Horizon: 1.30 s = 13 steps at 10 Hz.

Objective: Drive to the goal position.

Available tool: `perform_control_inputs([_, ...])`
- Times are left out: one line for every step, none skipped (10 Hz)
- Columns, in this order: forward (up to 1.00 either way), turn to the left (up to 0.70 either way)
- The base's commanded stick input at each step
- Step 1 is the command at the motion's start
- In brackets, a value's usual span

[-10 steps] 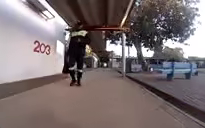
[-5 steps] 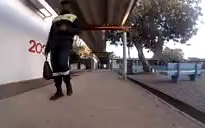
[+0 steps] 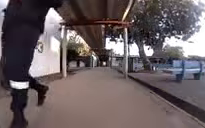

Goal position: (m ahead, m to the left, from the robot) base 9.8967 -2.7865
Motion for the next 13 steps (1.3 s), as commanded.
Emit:
perform_control_inputs([0.7,0.0])
perform_control_inputs([0.7,0.0])
perform_control_inputs([0.7,0.0])
perform_control_inputs([0.7,0.0])
perform_control_inputs([0.7,0.0])
perform_control_inputs([0.7,0.0])
perform_control_inputs([0.7,0.0])
perform_control_inputs([0.7,0.0])
perform_control_inputs([0.7,0.0])
perform_control_inputs([0.7,0.0])
perform_control_inputs([0.7,0.0])
perform_control_inputs([0.7,0.0])
perform_control_inputs([0.7,0.0])
